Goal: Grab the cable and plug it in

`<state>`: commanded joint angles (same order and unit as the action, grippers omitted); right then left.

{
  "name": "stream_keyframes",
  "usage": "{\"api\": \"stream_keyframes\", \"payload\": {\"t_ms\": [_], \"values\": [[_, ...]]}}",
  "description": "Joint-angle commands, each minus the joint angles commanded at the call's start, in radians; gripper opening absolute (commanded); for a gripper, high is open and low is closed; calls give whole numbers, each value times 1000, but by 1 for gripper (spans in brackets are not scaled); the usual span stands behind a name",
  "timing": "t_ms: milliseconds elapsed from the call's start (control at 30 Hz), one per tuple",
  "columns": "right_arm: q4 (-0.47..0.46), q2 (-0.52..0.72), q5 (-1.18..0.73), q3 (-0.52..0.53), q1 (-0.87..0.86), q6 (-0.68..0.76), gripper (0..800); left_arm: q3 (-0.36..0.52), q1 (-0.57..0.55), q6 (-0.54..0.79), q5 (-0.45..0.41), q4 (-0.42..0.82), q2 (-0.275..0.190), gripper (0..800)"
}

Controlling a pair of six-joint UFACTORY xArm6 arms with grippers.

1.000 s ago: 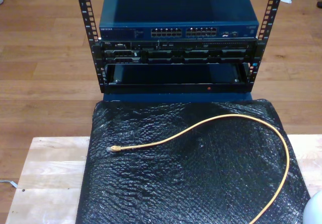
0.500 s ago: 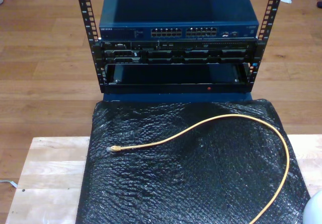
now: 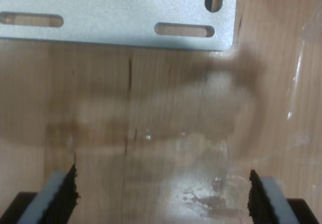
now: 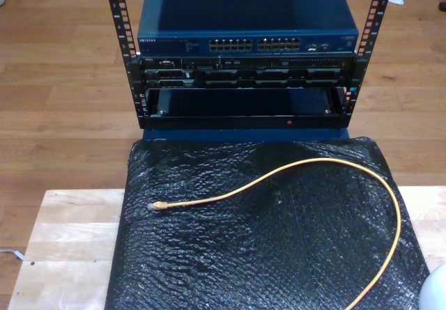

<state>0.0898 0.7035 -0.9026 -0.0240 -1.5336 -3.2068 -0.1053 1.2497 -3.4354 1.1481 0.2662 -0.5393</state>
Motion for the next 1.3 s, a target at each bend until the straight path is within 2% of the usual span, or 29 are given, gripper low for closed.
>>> {"api": "stream_keyframes", "payload": {"t_ms": [133,400,633,733,1000,1167,1300], "values": [[-2,52,-57,-20,0,3,799,-31,0,3,35,3,-3,800],[-2,52,-298,-199,-2,18,799,-124,-3,26,178,-5,-12,800],[5,15,-397,-350,2,146,799,-305,-57,26,342,-155,0,800],[6,-14,-474,-427,15,213,799,-354,-94,21,391,-184,0,800],[38,-187,-583,-655,183,511,799,-423,-178,-32,422,-267,3,800],[143,-301,-690,-801,238,652,799,-434,-236,-118,422,-293,14,800],[250,-341,-818,-899,244,720,799,-443,-296,-198,422,-319,15,800]]}}
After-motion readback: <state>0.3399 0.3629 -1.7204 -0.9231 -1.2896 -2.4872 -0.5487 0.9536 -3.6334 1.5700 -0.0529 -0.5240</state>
